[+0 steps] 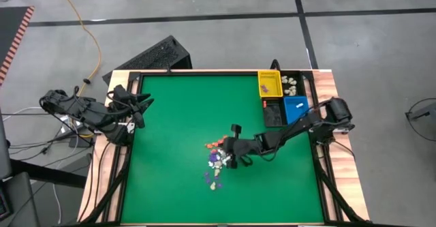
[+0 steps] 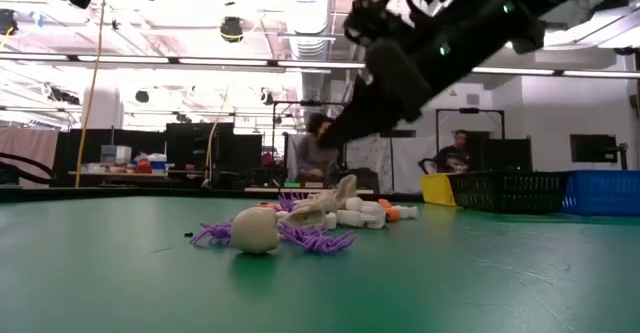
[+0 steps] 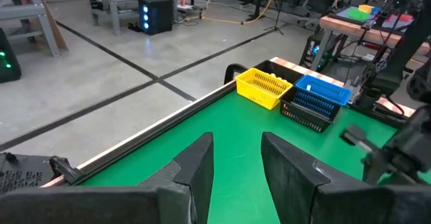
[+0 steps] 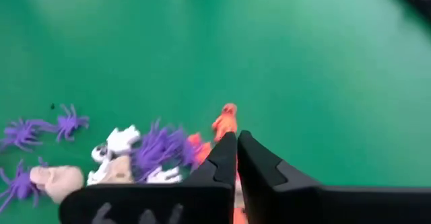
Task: Sort Halloween decoration
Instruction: Put the gray skull toy into the top black basket
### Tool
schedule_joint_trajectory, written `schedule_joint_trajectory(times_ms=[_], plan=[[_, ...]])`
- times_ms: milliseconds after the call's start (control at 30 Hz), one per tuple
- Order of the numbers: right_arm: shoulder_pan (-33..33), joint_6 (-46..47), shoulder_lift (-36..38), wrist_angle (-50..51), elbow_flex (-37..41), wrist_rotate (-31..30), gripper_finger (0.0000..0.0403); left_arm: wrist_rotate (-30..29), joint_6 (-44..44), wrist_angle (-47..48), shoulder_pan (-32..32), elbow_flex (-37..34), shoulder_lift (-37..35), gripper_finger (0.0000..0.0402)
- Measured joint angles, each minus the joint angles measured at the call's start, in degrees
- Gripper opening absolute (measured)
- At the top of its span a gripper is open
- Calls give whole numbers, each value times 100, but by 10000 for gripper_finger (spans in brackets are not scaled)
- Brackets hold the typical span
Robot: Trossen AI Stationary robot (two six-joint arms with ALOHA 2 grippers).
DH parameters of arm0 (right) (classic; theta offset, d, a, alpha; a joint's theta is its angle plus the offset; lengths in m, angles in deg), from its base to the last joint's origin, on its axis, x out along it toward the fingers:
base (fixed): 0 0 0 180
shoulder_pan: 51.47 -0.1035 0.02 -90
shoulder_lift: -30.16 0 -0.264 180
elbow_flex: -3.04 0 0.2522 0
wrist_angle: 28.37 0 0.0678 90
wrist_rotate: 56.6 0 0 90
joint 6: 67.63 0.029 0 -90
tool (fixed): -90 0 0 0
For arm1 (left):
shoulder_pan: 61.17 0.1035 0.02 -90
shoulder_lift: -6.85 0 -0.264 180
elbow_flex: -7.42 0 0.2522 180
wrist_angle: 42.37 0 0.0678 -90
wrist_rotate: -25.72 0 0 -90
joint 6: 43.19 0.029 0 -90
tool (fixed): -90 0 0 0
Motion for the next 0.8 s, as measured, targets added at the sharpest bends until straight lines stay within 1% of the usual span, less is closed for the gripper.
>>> schedule_joint_trajectory(times_ms=[100,200,267,333,367,433,533,633,800], plan=[[195,-283,262,94,0,0,16,0,0,0,0,0,1,114],[427,-431,486,258,-2,72,11,0,2,2,0,0,1,114],[582,-410,603,410,-2,554,19,2,2,2,-2,0,1,114],[658,-321,688,544,-2,1286,37,2,2,3,-2,0,1,114],[656,-232,700,597,-2,1547,49,1,2,12,-2,0,1,114],[557,-59,670,701,-11,1828,74,2,2,24,-2,2,1,114],[313,42,474,795,-11,1871,114,2,7,24,-2,0,-1,114],[90,44,191,773,-11,1775,156,2,7,24,-2,0,-1,114],[-90,67,-160,660,-9,1244,216,2,0,24,-2,0,0,114]])
